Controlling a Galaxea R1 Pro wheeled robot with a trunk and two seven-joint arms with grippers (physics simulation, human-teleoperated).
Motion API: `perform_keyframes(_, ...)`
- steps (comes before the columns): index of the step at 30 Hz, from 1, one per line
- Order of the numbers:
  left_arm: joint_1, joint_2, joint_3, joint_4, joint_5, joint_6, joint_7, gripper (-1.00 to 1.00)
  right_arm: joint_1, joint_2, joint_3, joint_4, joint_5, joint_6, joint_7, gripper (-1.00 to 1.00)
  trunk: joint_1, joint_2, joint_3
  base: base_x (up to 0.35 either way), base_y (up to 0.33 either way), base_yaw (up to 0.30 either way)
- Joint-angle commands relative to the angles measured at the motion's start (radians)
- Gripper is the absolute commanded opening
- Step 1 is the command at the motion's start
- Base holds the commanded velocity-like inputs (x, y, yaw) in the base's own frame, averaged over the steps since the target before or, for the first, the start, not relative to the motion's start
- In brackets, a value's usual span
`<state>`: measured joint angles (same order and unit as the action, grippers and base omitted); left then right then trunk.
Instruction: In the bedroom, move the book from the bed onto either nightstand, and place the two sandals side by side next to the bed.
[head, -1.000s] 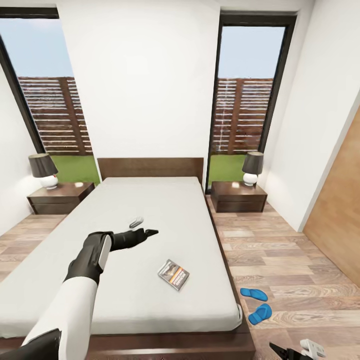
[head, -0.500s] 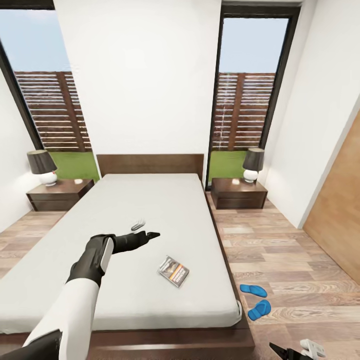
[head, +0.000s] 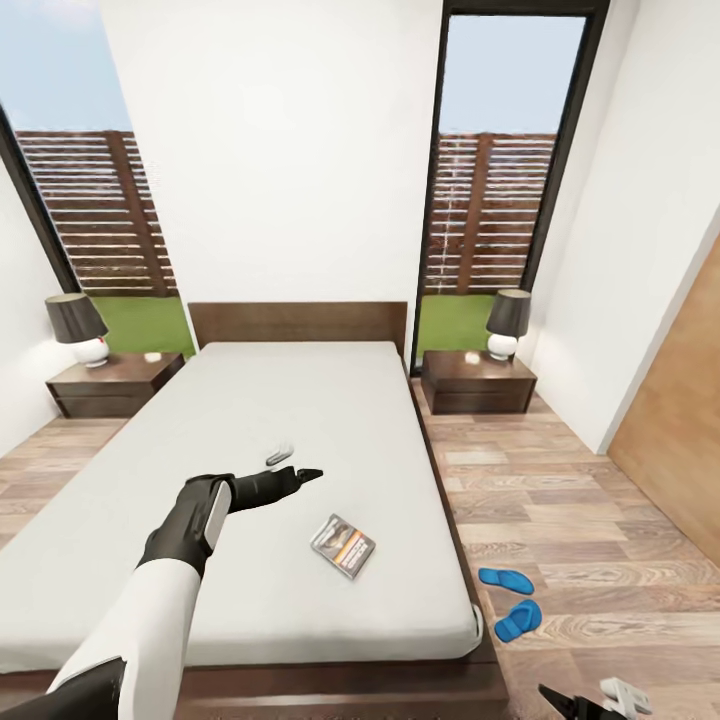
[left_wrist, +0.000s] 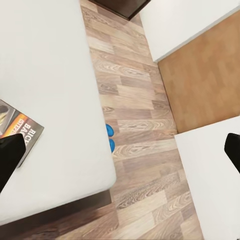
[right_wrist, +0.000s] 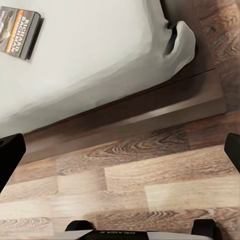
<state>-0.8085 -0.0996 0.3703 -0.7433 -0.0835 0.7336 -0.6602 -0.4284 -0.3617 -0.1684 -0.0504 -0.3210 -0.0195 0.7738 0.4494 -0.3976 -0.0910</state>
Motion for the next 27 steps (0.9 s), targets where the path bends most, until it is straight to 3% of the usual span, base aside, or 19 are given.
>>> perform_keyframes(1,-0.001,-0.002,0.007,-0.001,-0.009,0.006,-0.009,1.0,-0.001,0.0,-0.008,0.001,0.006,-0.002,0.004,1.0,0.001,-0.002,-0.004,0.004,-0.002,0.0)
perform_keyframes(27,-0.001,-0.002,0.007,-0.001,-0.01,0.006,-0.011,1.0,-0.001,0.0,-0.008,0.001,0.005,-0.002,0.004,1.0,0.001,-0.002,-0.045,0.0,0.0,0.0)
